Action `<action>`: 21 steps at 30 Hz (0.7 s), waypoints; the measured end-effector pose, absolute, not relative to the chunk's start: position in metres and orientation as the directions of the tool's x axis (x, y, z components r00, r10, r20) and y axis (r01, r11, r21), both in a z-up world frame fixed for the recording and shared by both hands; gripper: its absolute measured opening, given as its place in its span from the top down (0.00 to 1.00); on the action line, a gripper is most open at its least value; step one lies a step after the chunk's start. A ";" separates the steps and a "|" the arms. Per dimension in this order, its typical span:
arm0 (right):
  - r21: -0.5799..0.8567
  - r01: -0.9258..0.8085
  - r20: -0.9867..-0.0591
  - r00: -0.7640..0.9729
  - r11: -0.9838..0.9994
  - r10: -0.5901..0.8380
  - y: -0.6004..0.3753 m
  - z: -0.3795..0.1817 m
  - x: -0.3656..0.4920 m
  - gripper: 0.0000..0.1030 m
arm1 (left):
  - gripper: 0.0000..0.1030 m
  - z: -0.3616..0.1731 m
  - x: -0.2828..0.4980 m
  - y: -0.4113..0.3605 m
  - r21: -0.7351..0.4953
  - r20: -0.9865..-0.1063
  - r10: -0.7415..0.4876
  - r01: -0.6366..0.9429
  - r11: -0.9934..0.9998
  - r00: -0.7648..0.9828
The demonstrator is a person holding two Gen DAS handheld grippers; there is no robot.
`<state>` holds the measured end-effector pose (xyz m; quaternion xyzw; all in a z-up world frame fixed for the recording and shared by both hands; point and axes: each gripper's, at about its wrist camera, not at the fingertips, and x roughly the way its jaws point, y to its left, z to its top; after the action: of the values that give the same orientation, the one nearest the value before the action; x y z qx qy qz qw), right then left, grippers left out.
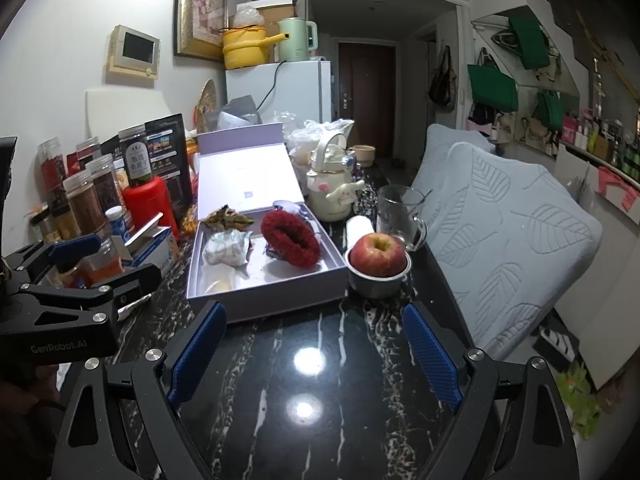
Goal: Organize soft objects
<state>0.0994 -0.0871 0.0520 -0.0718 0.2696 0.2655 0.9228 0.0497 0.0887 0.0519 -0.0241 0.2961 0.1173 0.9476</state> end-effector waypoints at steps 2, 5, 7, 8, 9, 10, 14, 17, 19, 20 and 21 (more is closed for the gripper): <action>0.011 -0.531 -0.537 0.711 0.847 0.453 -0.087 0.052 0.100 0.12 | 0.02 0.052 0.050 0.089 0.020 -0.569 0.203 -0.234 0.972 0.797; 0.007 -0.532 -0.538 0.712 0.847 0.452 -0.086 0.052 0.099 0.12 | 0.02 0.051 0.050 0.089 0.024 -0.573 0.207 -0.236 0.971 0.793; 0.005 -0.532 -0.539 0.712 0.847 0.450 -0.087 0.052 0.100 0.12 | 0.02 0.050 0.050 0.088 0.027 -0.573 0.208 -0.235 0.972 0.793; 0.006 -0.532 -0.539 0.712 0.847 0.450 -0.087 0.052 0.100 0.12 | 0.02 0.050 0.050 0.088 0.027 -0.574 0.207 -0.234 0.972 0.793; 0.005 -0.532 -0.539 0.712 0.847 0.451 -0.087 0.052 0.100 0.12 | 0.02 0.050 0.051 0.088 0.027 -0.574 0.207 -0.234 0.972 0.792; 0.005 -0.532 -0.539 0.712 0.847 0.450 -0.087 0.052 0.100 0.12 | 0.02 0.050 0.051 0.088 0.027 -0.575 0.207 -0.234 0.972 0.792; 0.002 -0.530 -0.541 0.713 0.848 0.446 -0.089 0.052 0.101 0.12 | 0.02 0.050 0.053 0.087 0.025 -0.579 0.201 -0.229 0.973 0.790; 0.003 -0.528 -0.541 0.713 0.849 0.445 -0.091 0.052 0.102 0.12 | 0.02 0.049 0.054 0.086 0.026 -0.583 0.202 -0.230 0.973 0.787; 0.002 -0.526 -0.542 0.714 0.850 0.443 -0.092 0.052 0.103 0.12 | 0.02 0.049 0.055 0.086 0.024 -0.586 0.201 -0.230 0.973 0.785; 0.002 -0.526 -0.542 0.714 0.851 0.443 -0.092 0.052 0.103 0.12 | 0.02 0.049 0.055 0.086 0.023 -0.588 0.199 -0.230 0.973 0.784; 0.002 -0.525 -0.543 0.714 0.851 0.442 -0.093 0.052 0.104 0.12 | 0.02 0.049 0.055 0.086 0.020 -0.590 0.198 -0.230 0.973 0.783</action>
<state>0.1036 -0.0925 0.0516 -0.0763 0.2726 0.2619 0.9226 0.0551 0.0863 0.0486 -0.0264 0.3091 0.1135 0.9439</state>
